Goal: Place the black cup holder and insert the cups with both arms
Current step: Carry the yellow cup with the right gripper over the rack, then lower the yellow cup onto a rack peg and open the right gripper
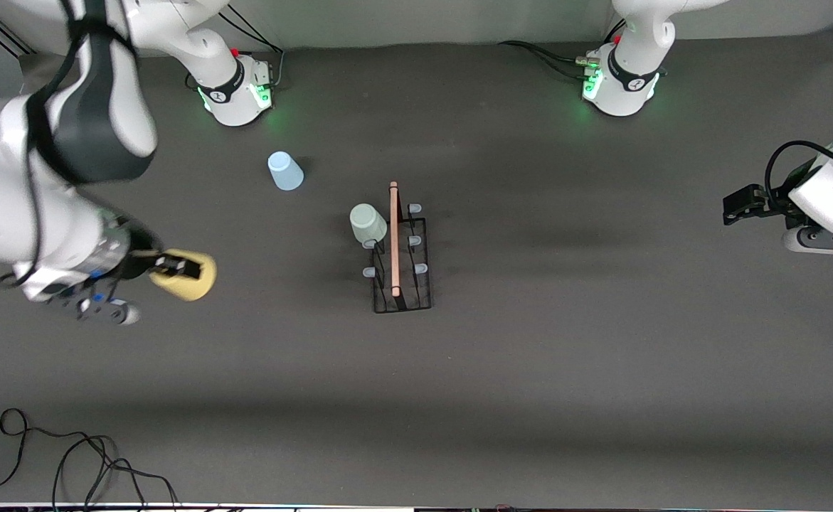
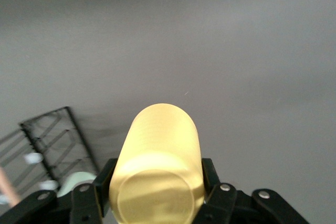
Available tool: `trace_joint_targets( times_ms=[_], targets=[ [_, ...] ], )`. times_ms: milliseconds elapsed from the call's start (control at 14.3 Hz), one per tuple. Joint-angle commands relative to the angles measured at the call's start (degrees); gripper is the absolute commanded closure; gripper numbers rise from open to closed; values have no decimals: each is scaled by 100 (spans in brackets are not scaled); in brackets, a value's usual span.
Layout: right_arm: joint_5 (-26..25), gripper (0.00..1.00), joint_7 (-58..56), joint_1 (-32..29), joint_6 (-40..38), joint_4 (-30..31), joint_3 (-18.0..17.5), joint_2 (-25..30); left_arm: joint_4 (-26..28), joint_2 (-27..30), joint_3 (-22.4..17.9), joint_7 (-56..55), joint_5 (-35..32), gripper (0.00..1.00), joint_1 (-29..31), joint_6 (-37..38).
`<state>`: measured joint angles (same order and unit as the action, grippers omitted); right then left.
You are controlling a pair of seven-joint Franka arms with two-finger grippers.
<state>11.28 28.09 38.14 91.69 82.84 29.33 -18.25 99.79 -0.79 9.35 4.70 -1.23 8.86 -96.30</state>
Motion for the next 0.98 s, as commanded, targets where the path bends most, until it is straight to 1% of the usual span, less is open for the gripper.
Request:
trace_joint_targets(
  times_ms=[0, 70, 210, 350, 490, 911],
  targets=[
    [-91, 95, 2193, 849, 60, 66, -6, -73, -74, 0, -12, 5, -18, 0, -24, 94],
    [-12, 95, 2905, 1122, 121, 65, -15, -117, -74, 0, -12, 14, -18, 0, -16, 94],
    [408, 95, 4023, 1545, 331, 57, -6, -275, -74, 0, -12, 14, -18, 0, -24, 94],
    [498, 95, 4782, 1862, 674, 22, -15, -450, -74, 0, -4, 14, -18, 0, -16, 94],
    [489, 95, 4898, 2108, 1051, 153, -6, -635, -74, 0, -4, 5, -18, 0, -33, 94],
    [472, 95, 4820, 2136, 2132, 645, -6, -925, -74, 0, -12, 14, -18, 0, -33, 94]
  ],
)
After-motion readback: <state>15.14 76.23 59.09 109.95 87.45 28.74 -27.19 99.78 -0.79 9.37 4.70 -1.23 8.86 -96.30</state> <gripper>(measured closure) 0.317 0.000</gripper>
